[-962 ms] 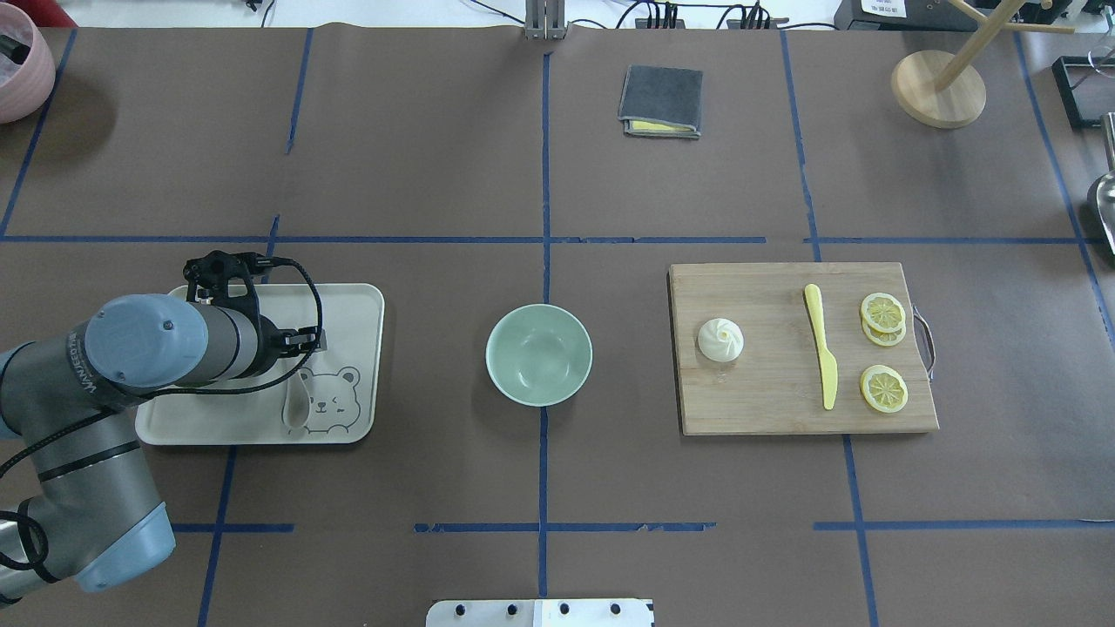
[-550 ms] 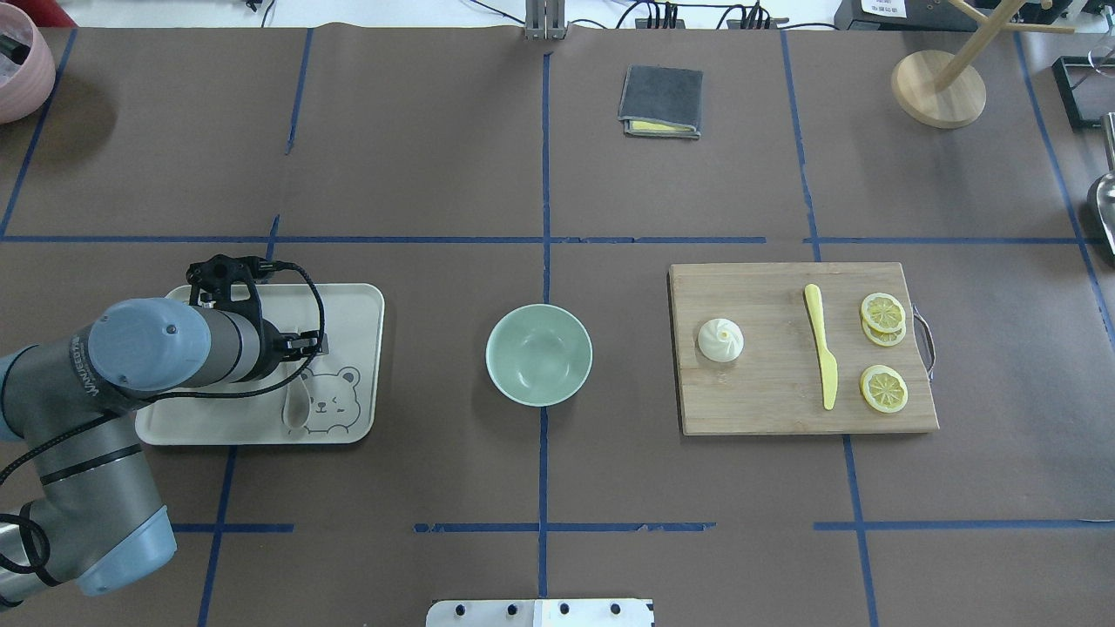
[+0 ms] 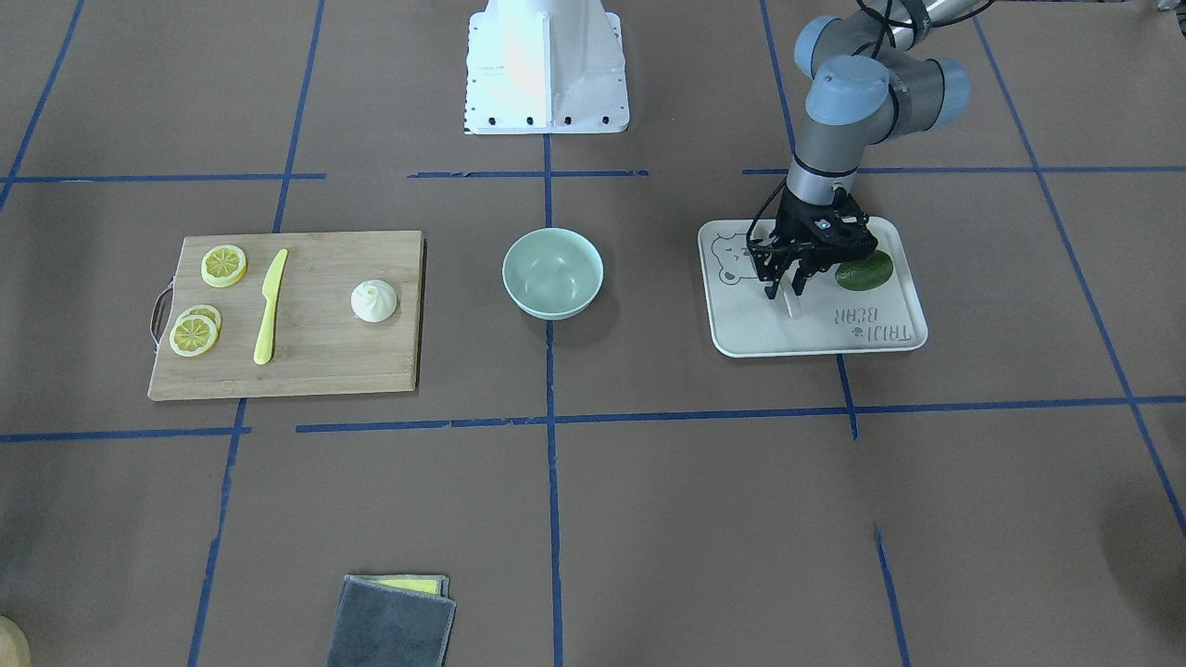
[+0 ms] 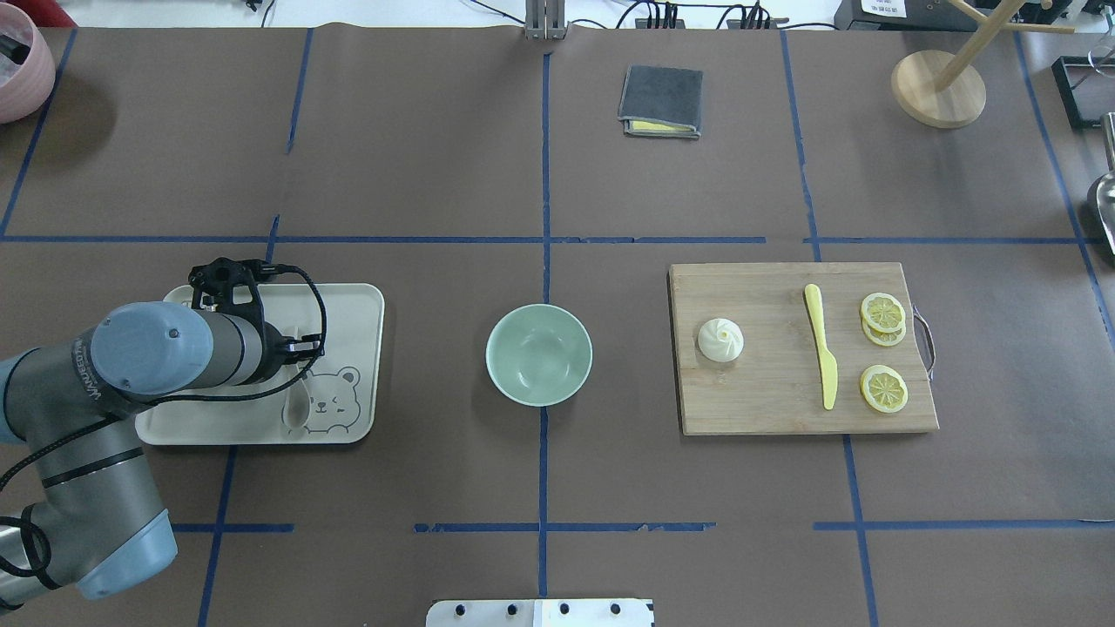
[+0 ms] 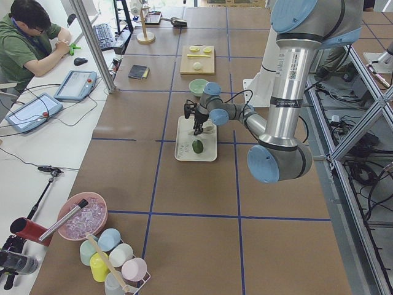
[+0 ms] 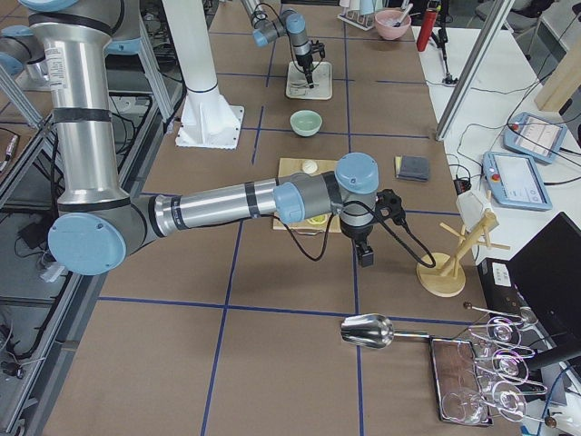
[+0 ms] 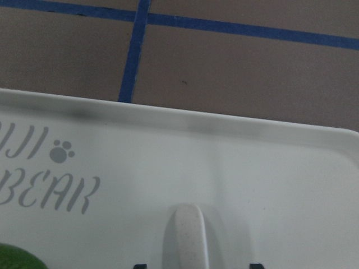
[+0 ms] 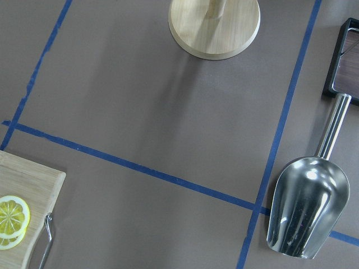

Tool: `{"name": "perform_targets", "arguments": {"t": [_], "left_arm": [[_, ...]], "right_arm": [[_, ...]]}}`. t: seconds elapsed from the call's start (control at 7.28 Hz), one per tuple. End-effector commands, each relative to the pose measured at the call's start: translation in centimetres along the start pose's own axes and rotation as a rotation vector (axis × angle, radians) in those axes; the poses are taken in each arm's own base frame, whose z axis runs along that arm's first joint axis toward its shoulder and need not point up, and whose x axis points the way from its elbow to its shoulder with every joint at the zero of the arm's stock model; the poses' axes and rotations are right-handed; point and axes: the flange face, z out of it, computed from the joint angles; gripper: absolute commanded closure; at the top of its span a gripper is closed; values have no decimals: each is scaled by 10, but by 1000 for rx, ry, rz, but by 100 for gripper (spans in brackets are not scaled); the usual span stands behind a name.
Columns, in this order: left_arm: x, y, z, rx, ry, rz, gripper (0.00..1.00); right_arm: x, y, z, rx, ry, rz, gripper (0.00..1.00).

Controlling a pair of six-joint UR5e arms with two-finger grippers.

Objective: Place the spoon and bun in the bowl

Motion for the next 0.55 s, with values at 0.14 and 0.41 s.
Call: {"name": "perform_targets", "arguments": {"t": [0.14, 0.41], "left_arm": [[2, -1, -5, 4, 9, -27, 100], [22, -3, -24, 9, 60, -28, 100]], "right_arm": [[-1, 0, -1, 1, 0, -1, 0], [0, 0, 0, 1, 0, -1, 0]]}}
